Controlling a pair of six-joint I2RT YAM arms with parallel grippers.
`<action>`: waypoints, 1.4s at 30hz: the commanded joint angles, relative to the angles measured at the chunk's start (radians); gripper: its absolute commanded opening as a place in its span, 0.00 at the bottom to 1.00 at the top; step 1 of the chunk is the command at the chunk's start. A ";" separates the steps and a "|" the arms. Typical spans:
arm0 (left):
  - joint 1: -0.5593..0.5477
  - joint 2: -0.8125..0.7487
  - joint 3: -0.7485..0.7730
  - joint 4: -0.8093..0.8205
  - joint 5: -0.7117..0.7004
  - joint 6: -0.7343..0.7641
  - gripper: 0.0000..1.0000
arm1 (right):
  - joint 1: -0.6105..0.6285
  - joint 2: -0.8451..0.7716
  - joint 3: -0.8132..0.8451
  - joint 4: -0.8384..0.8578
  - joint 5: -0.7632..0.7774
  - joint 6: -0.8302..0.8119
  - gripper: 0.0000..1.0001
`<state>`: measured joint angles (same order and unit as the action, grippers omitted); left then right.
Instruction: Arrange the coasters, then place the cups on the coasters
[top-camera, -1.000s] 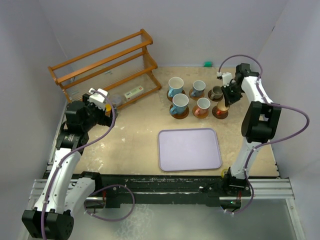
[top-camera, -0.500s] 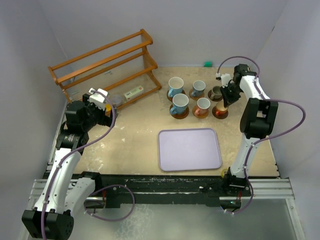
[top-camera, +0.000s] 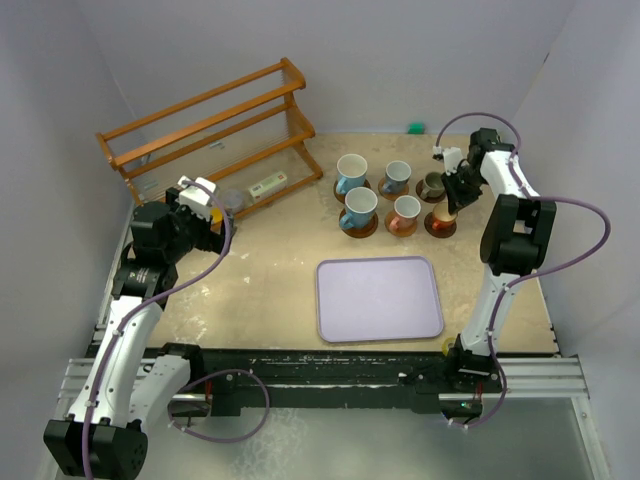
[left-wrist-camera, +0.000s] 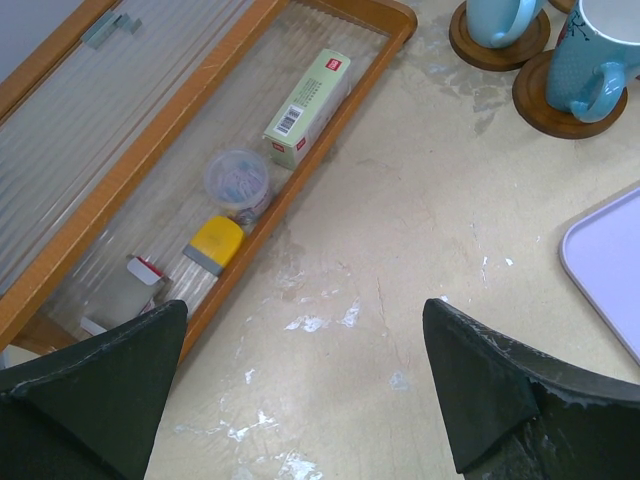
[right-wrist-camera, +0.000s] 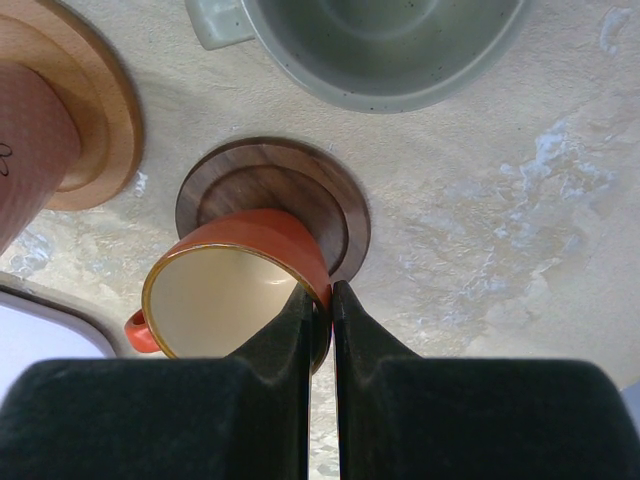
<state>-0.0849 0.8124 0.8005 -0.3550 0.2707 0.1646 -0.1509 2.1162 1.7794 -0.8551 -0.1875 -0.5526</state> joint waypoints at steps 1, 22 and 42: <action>0.010 -0.008 0.030 0.037 0.027 -0.011 0.98 | -0.004 -0.011 -0.005 -0.008 -0.045 -0.020 0.00; 0.010 -0.030 0.025 0.033 0.026 -0.010 0.98 | -0.007 -0.020 -0.054 0.015 -0.033 -0.048 0.08; 0.010 -0.052 0.017 0.029 0.024 -0.002 0.98 | -0.007 -0.081 -0.050 -0.017 -0.025 -0.035 0.33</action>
<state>-0.0849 0.7761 0.8005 -0.3573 0.2779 0.1658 -0.1566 2.1139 1.7264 -0.8391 -0.2039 -0.5858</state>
